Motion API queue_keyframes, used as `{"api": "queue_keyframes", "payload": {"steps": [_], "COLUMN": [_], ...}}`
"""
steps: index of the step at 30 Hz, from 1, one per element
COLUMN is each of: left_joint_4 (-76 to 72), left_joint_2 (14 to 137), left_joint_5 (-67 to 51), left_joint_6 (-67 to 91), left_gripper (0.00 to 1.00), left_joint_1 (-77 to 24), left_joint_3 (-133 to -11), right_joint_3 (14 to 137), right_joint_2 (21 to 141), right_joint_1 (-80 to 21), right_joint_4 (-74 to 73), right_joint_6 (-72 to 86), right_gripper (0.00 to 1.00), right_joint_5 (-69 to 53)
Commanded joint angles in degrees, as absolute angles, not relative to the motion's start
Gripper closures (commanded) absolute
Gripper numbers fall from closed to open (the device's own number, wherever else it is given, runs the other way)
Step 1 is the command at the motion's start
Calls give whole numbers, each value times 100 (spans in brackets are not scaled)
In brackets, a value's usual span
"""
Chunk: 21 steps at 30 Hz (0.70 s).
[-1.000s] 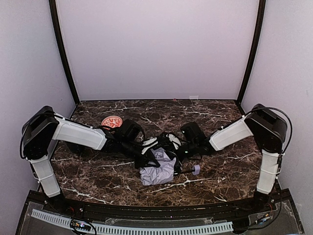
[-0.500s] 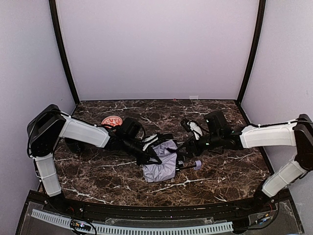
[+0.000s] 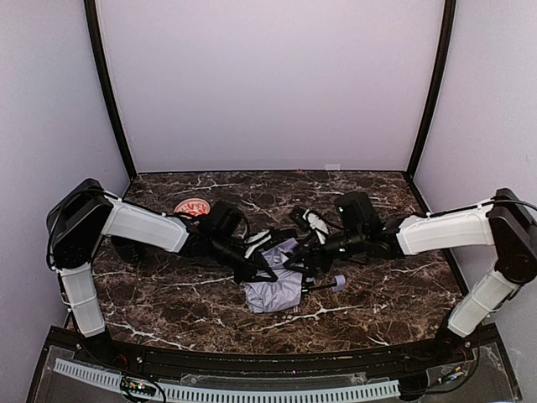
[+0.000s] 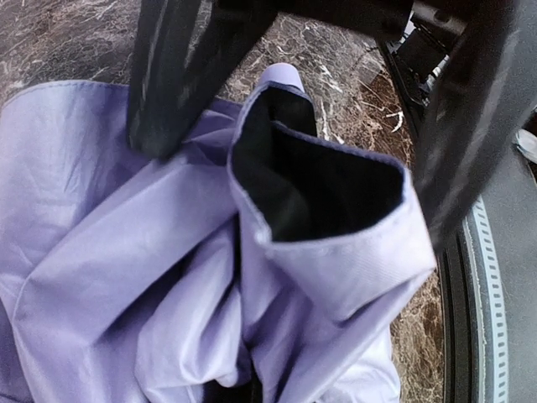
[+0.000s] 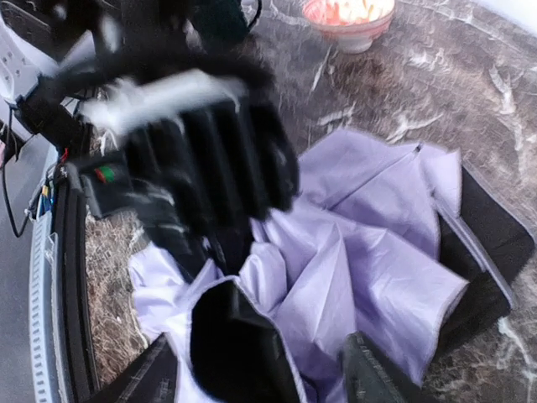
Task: Put away the umbrella
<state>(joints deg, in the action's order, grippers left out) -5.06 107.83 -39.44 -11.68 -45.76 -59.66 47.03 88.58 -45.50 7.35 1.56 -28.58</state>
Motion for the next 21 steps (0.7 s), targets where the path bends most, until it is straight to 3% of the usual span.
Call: {"api": "queue_keyframes", "payload": {"steps": [1, 4, 7, 11, 14, 18, 21], "left_joint_4": [261, 248, 375, 599, 504, 168, 360], "left_joint_2": [10883, 10851, 10736, 10244, 9790, 9422, 9478], "left_joint_5": [-3600, -3637, -3619, -3740, -3926, -3608, -3104], "left_joint_6": [-1264, -1274, -1261, -1256, -1181, -965, -1041], "left_gripper": [98, 95, 81, 49, 32, 26, 30], "left_joint_1": [-4500, -4500, -4500, -4500, -4500, -4487, -4487], "left_joint_3": [-5875, -5860, -5908, -6084, -6079, -5981, -6130], "right_joint_3": [4928, 4812, 4713, 4725, 4657, 4308, 4275], "right_joint_2": [9537, 9690, 9911, 10452, 10880, 11141, 11314], "right_joint_1": [-4666, -4574, -4347, -4265, -4214, -4136, -4056], "right_joint_4": [817, 1280, 1647, 1533, 1553, 2172, 2130], "right_joint_6": [137, 477, 1050, 1456, 1824, 2552, 2882], "right_gripper": [45, 83, 100, 100, 100, 100, 100], "right_joint_5": [-3000, -2710, -2876, -3054, -3304, -3586, -3463]}}
